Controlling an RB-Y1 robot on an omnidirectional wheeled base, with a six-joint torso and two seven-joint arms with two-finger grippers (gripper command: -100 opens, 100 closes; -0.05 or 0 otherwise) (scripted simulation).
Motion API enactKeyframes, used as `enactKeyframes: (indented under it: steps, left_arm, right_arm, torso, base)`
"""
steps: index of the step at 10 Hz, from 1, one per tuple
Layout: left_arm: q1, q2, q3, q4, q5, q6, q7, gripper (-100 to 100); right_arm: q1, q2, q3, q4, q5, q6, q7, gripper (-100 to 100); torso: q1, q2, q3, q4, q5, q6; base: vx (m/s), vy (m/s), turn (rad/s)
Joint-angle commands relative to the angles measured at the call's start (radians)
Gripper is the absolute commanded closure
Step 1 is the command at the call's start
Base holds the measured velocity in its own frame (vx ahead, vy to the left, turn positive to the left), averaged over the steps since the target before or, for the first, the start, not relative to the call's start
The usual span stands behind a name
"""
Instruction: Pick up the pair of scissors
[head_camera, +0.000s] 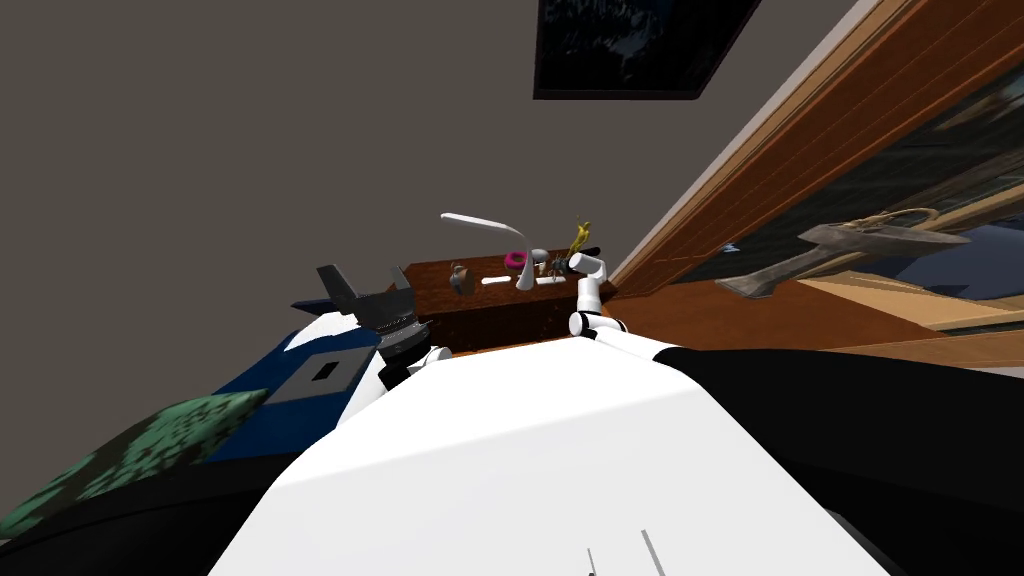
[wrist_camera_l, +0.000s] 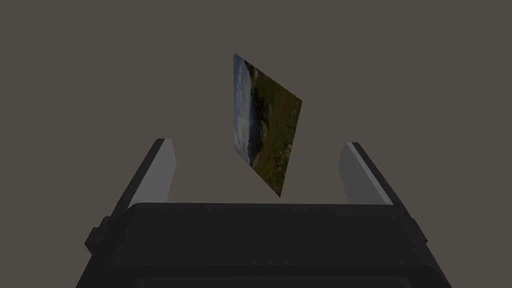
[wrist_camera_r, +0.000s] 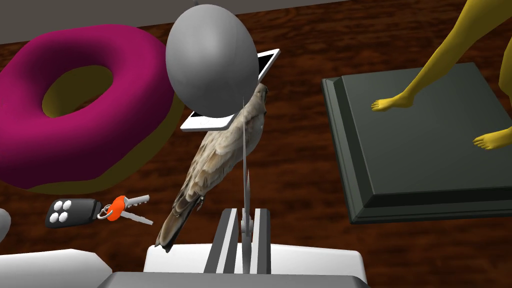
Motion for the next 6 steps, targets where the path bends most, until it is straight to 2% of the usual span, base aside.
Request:
enactKeyframes:
  steps: [1, 2, 3, 4, 5, 6]
  left_arm:
    - [0.0, 0.0, 0.0, 0.0, 0.0, 0.0, 0.0, 0]
    - [0.0, 0.0, 0.0, 0.0, 0.0, 0.0, 0.0, 0]
    - [0.0, 0.0, 0.0, 0.0, 0.0, 0.0, 0.0, 0]
    - [0.0, 0.0, 0.0, 0.0, 0.0, 0.0, 0.0, 0]
    - [0.0, 0.0, 0.0, 0.0, 0.0, 0.0, 0.0, 0]
    - [0.0, 0.0, 0.0, 0.0, 0.0, 0.0, 0.0, 0]
  right_arm:
    - [0.001, 0.014, 0.036, 0.0, 0.009, -0.009, -0.016, 100]
    - [-0.009, 0.036, 0.072, -0.002, 0.027, -0.013, -0.05, 100]
    - [-0.009, 0.036, 0.087, -0.002, 0.027, -0.013, -0.05, 100]
    - [-0.019, 0.058, 0.124, -0.005, 0.046, -0.018, -0.083, 100]
    - [-0.019, 0.058, 0.139, -0.005, 0.046, -0.018, -0.083, 100]
    - [-0.029, 0.08, 0.171, -0.007, 0.065, -0.022, -0.117, 100]
  torso:
    - [0.0, 0.0, 0.0, 0.0, 0.0, 0.0]
    - [0.001, 0.0, -0.001, -0.001, -0.001, -0.001]
    - [0.0, 0.0, -0.001, -0.002, -0.001, 0.0]
    - [0.001, 0.0, -0.001, -0.002, -0.001, -0.001]
    - [-0.001, -0.001, -0.002, -0.003, -0.001, 0.001]
    - [-0.001, -0.001, -0.002, -0.003, -0.002, 0.001]
  base:
    - [0.006, -0.041, -0.097]
    - [0.002, -0.056, -0.19]
    - [0.005, -0.04, -0.086]
    - [0.016, -0.054, -0.188]
    - [0.012, -0.048, -0.105]
    - [0.01, -0.067, -0.23]
